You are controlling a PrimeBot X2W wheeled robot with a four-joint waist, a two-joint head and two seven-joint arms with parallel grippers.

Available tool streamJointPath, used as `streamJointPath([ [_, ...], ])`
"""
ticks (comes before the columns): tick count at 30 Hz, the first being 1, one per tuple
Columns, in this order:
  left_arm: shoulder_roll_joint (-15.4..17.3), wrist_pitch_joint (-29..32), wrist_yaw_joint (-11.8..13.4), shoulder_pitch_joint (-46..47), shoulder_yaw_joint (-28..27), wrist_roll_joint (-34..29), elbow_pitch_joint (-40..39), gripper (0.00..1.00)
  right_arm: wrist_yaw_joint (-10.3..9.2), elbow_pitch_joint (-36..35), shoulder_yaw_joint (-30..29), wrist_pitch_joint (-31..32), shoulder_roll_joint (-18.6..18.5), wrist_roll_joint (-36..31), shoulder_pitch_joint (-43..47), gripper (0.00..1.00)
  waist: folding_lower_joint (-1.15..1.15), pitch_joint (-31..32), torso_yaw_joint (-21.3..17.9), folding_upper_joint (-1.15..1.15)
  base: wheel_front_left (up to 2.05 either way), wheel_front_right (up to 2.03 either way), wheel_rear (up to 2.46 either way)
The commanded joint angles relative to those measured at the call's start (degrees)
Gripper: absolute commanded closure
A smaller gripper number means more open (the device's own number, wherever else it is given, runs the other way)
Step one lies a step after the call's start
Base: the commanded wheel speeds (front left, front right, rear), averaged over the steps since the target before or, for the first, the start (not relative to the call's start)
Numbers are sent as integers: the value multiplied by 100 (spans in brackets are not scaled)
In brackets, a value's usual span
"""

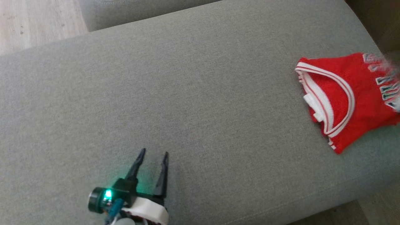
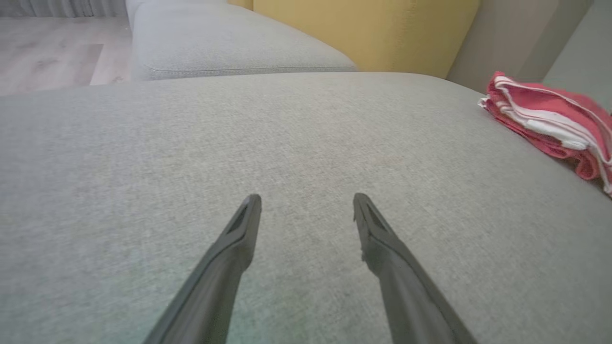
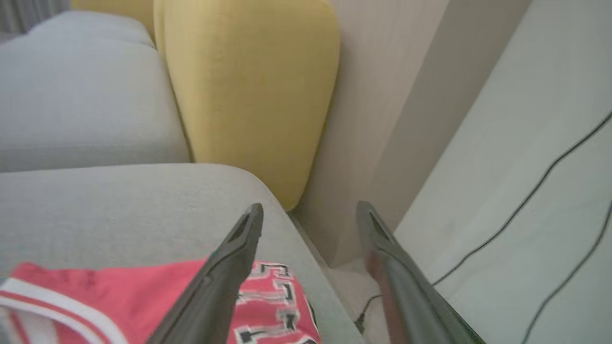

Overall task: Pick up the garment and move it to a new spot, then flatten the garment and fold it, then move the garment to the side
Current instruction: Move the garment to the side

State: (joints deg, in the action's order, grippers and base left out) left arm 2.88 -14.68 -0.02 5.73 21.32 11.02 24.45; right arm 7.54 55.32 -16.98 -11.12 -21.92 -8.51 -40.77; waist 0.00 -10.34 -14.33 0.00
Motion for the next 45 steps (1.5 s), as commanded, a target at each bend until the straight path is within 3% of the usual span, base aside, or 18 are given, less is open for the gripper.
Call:
streamJointPath([
  [1,-1,-32,53,184,-279,-39,-182,0,-5,-224,60,-153,132,-78,-168,0,0,7,-8,0,0,0,0],
  [9,-1,-32,182,126,-759,-89,-280,0,-5,-973,514,-383,1180,238,219,0,0,113,178,0,0,0,0],
  [17,-1,-32,298,-75,-1063,-46,-334,0,-5,-2018,1300,-386,1761,906,1444,0,0,294,758,0,0,0,0],
  [24,-1,-32,354,-216,-1166,33,-314,0,-5,-2284,1551,-387,1895,1129,2315,0,0,419,1458,0,0,0,0],
  [29,-1,-32,399,-295,-1224,56,-393,0,-5,-2382,1740,-387,1902,1415,2643,0,0,484,1756,0,0,0,0],
  [45,-1,-32,312,-502,-1500,274,-355,0,-5,-2484,1997,-387,1904,1843,3072,0,0,806,1833,0,0,0,0],
])
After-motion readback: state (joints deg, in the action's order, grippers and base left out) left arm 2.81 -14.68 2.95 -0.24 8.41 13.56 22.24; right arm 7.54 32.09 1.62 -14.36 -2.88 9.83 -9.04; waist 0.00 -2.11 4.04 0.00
